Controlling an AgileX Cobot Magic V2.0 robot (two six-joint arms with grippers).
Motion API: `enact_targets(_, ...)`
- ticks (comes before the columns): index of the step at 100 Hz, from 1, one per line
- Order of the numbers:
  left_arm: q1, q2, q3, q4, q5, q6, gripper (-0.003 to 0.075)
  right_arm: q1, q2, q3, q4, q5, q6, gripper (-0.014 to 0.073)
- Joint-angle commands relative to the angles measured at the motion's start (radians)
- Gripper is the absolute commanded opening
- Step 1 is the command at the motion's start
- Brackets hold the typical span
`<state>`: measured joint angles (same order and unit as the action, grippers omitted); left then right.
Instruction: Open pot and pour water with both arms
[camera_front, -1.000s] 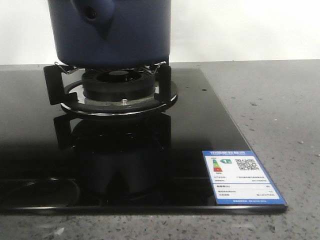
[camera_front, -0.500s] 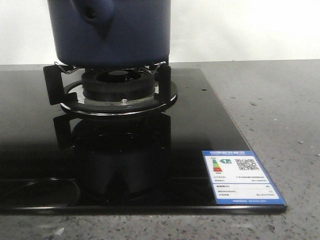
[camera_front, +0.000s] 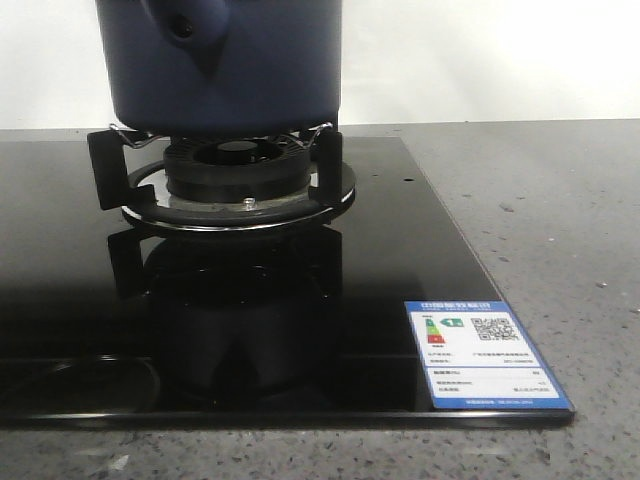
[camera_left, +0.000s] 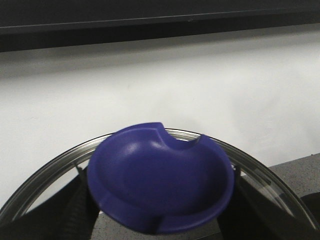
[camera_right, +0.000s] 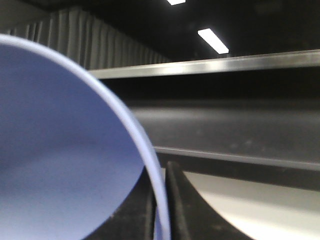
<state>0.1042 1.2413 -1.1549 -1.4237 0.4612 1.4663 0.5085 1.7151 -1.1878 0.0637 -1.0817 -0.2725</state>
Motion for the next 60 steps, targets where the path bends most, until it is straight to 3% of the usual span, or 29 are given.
enact_targets(1,0.001,-0.028,-0.038,-0.052,-0.001,-0.010,0.0379,0.000,-0.048,-0.026,-0.013,-0.088,-0.004,-0.0042)
enact_targets(60,0.001,-0.028,-0.038,-0.052,-0.001,-0.010,0.0379,0.000,-0.048,-0.026,-0.013,-0.101,-0.004,-0.0042)
